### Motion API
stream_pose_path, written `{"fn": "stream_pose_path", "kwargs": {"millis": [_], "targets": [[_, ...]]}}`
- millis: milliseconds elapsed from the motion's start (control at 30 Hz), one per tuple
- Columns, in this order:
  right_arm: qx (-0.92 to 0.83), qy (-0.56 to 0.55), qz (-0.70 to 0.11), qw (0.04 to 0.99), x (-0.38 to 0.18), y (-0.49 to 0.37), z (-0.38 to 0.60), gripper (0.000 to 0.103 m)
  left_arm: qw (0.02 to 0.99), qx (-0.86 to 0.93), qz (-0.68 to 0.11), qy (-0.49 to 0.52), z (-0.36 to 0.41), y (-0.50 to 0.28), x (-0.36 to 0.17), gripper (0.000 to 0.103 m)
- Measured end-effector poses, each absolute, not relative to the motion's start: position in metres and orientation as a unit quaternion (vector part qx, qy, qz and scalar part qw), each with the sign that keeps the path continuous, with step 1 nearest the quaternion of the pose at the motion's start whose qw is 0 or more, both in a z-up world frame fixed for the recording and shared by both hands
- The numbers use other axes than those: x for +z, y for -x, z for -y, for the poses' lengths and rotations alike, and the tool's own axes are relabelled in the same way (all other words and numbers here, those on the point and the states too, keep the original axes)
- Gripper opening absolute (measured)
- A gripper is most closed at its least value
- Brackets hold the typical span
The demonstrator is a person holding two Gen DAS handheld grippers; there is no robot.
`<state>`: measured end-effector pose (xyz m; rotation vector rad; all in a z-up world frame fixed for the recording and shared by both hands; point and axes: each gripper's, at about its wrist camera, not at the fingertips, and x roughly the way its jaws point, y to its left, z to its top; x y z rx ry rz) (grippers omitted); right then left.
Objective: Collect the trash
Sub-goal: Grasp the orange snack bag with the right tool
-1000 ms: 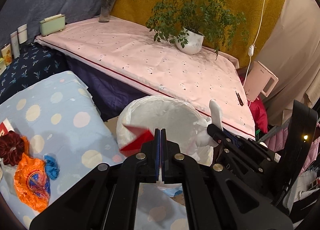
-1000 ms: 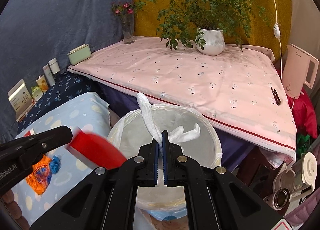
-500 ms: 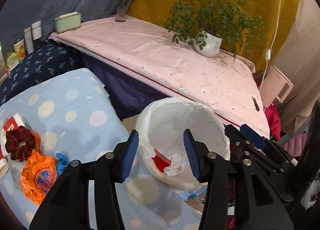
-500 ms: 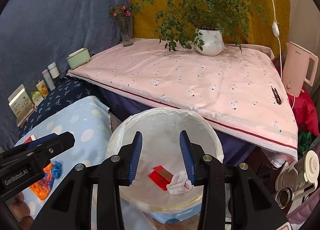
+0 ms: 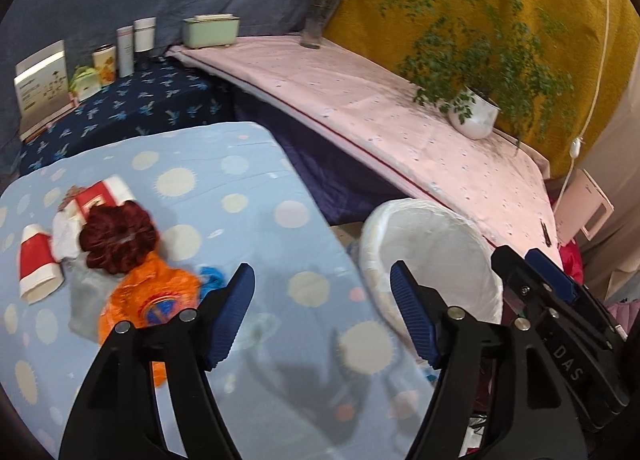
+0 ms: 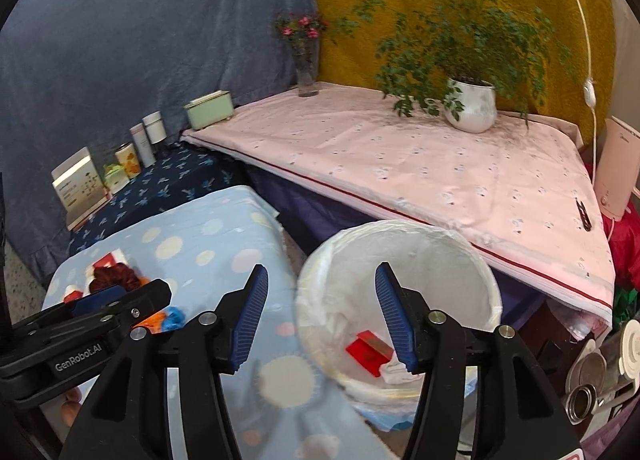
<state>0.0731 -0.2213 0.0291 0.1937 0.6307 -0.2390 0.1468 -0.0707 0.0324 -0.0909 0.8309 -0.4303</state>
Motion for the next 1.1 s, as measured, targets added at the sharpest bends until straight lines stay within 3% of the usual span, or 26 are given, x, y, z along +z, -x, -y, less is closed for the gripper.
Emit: {"fn": "stream_pose_path", "kwargs": {"millis": [267,700,1100], "targets": [[-0.069,-0.071,-0.317,0.943,0.032,-0.079,0.165,0.061,0.903,-0.148,-0.398,0.063,0.008,-0.144,0.031,0.072],[-0.004,-0.040,-0.340,0.940,0.019,-0.093,0.083,0.069,0.907,-0.050,-0.407,0.095,-0.088,-0.140,0.012,0.089],[0.060,-0.023,-0.387,0.920,-0.024,-0.122,0.011,0.070,0.900,0.013,-0.420,0.113,-0.156,-0.139,-0.015,0.089]]}}
